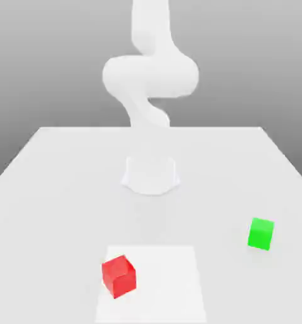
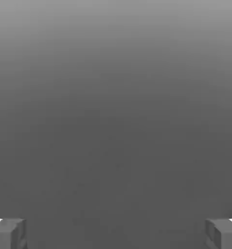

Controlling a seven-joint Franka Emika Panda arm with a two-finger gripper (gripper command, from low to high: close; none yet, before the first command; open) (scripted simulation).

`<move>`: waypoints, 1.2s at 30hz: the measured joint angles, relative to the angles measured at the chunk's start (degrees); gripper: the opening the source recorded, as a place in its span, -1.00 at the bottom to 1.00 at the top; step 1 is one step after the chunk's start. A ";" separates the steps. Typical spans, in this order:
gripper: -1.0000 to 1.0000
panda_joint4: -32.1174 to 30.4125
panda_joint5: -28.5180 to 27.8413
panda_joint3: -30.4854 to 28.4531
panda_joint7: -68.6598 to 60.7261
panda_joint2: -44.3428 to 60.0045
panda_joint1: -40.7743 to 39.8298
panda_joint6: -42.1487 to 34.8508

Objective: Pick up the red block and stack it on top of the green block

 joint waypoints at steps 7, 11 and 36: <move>0.00 -5.95 2.51 -6.76 -13.78 14.97 4.61 7.39; 0.00 -9.26 4.20 -9.43 -21.66 23.38 6.16 11.48; -1.00 -16.83 9.91 -7.21 -44.57 56.27 1.67 31.58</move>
